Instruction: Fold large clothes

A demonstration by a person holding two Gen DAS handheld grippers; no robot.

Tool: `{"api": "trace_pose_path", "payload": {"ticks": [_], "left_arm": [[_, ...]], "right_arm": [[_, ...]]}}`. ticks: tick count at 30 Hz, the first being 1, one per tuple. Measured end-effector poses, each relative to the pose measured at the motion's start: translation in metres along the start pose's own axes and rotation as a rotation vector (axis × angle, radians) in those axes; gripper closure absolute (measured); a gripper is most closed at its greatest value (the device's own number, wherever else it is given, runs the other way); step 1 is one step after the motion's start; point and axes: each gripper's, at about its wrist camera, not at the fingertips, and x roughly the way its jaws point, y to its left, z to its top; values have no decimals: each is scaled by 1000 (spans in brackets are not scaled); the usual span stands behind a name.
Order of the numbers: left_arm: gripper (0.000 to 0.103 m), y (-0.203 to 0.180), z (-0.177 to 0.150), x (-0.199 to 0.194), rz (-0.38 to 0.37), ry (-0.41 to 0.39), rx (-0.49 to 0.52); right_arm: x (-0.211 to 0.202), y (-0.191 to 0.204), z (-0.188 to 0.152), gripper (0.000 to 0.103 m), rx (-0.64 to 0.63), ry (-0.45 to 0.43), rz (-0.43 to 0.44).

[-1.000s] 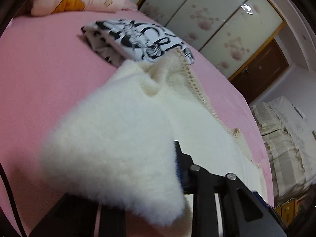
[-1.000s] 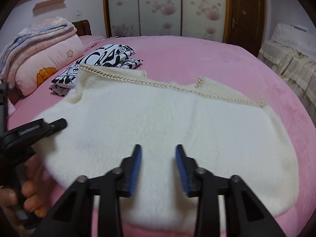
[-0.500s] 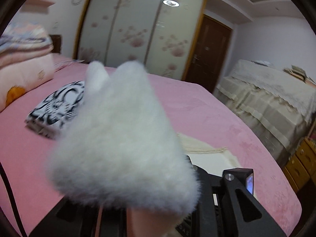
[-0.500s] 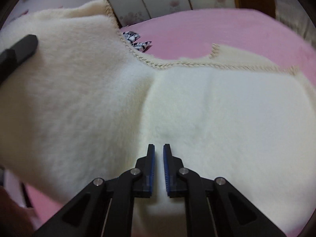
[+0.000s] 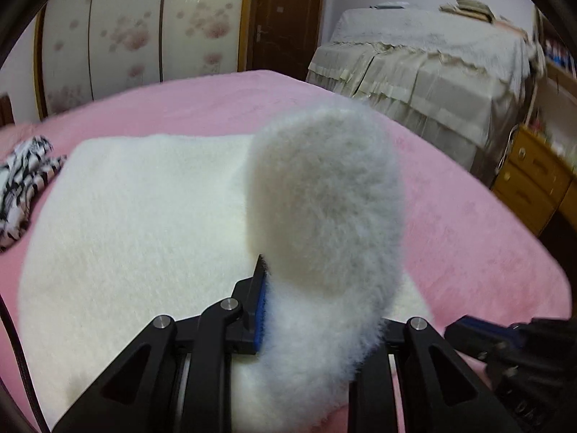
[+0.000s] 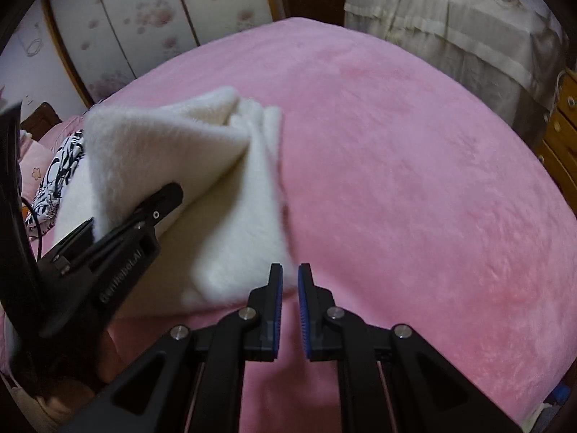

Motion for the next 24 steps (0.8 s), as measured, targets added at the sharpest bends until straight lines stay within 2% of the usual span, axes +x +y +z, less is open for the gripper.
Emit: {"api": "trace_pose_path", "payload": {"ticks": [1,3,5,8,10,12,15,17,19,21,22,24], "left_arm": [[84,-1,1,-2,11,1,-5],[84,7,10,-9,-27,9,-57],[84,9,18,-20,-50,-15,-83],[84,5,22,-32,-70,-52,-69],[84,-4,18,-27,-81,-34,-27],[84,-11,0,-16,-54,-2,42],[83,-27,-17,-11,-15,4,161],[82,-28,-17,-17,-22,10,161],[68,-24,-10,-20,-64,39,133],[20,-19,-2,-26,-172,96,109],[14,-20,1,-33,-207,126,109],[14,-20,3,-47,-226,142,120]], "right_arm": [[0,-4,-3,94,8,5,3],[1,-6,-6,94,14,6,19],[-2,-7,-8,94,21,-12,38],[-7,-11,-7,94,28,-41,53],[-8,-17,-9,94,30,-49,50],[-6,-20,-10,94,34,-32,39],[-6,-26,-10,94,43,-6,28],[-7,-28,-10,94,42,-5,27],[-11,-27,-9,94,43,-8,34],[-15,-25,-5,94,44,-8,60],[-18,-24,-3,94,42,-11,71],[-27,-20,5,93,25,-25,97]]}}
